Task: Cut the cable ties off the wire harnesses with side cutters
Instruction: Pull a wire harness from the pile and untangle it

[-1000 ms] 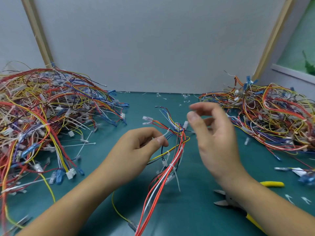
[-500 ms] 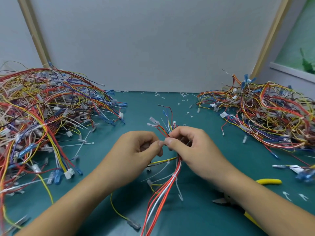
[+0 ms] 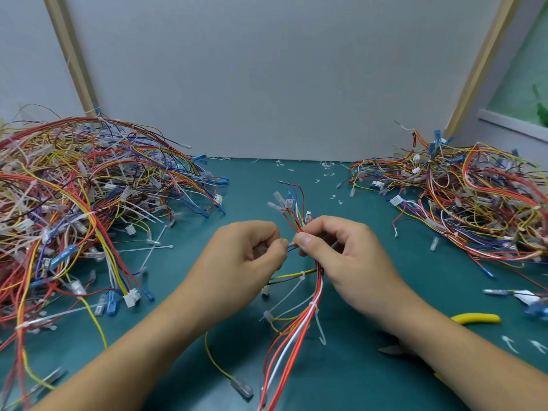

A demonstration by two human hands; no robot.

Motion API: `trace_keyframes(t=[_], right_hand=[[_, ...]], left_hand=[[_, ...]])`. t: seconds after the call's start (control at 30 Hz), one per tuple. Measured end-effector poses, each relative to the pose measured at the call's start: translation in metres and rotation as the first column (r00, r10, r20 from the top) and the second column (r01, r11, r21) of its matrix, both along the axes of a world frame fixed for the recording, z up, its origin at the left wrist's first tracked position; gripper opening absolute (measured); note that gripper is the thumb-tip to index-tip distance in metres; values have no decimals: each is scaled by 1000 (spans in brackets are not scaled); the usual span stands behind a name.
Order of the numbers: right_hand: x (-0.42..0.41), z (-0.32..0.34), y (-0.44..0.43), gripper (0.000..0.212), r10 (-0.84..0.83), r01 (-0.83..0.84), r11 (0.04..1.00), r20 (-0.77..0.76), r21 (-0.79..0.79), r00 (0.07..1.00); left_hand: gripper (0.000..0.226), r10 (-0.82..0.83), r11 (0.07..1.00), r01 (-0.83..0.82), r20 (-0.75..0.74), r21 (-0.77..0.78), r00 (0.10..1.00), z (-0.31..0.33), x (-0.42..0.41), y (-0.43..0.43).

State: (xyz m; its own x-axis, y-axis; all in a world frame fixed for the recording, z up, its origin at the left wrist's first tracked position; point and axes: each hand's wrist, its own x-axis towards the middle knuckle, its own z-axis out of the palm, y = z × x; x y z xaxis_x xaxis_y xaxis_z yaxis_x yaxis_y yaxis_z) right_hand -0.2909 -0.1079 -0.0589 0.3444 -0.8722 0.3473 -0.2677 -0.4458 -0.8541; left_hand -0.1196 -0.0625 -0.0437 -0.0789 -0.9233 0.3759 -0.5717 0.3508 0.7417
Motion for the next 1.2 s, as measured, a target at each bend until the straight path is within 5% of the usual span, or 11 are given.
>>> trace_keyframes(t=[0.43, 0.53, 0.6, 0.77, 0.93, 1.1, 1.2], right_hand=[[-1, -2, -3, 15, -49, 51, 998, 60, -35, 997], [-7, 2, -15, 12, -301, 272, 950, 220, 150, 928], [-12, 2, -20, 17, -366, 287, 891, 184, 353, 912], [-8, 2, -13, 34, -175, 87, 795, 90, 601, 980], [-10, 6, -14, 23, -128, -71, 747, 248, 661, 960], [-9, 8, -15, 17, -161, -144, 762, 401, 631, 902], [-8, 11, -16, 14, -206, -130, 816, 493, 563, 846]], left_hand=[[32, 21, 1000, -21, -1, 14, 1000, 0, 2, -1], [31, 23, 999, -23, -13, -30, 1000, 1, 3, 0], [29, 26, 999, -27, -21, -47, 999, 1, 3, 0], [28, -59, 996, 57, -36, -70, 998, 2, 1, 3], [31, -200, 973, 213, 127, -91, 971, -2, 2, 4], [44, 86, 958, 50, 450, -282, 889, 1, 8, 7], [56, 257, 871, -121, 232, -477, 938, 9, 12, 10]])
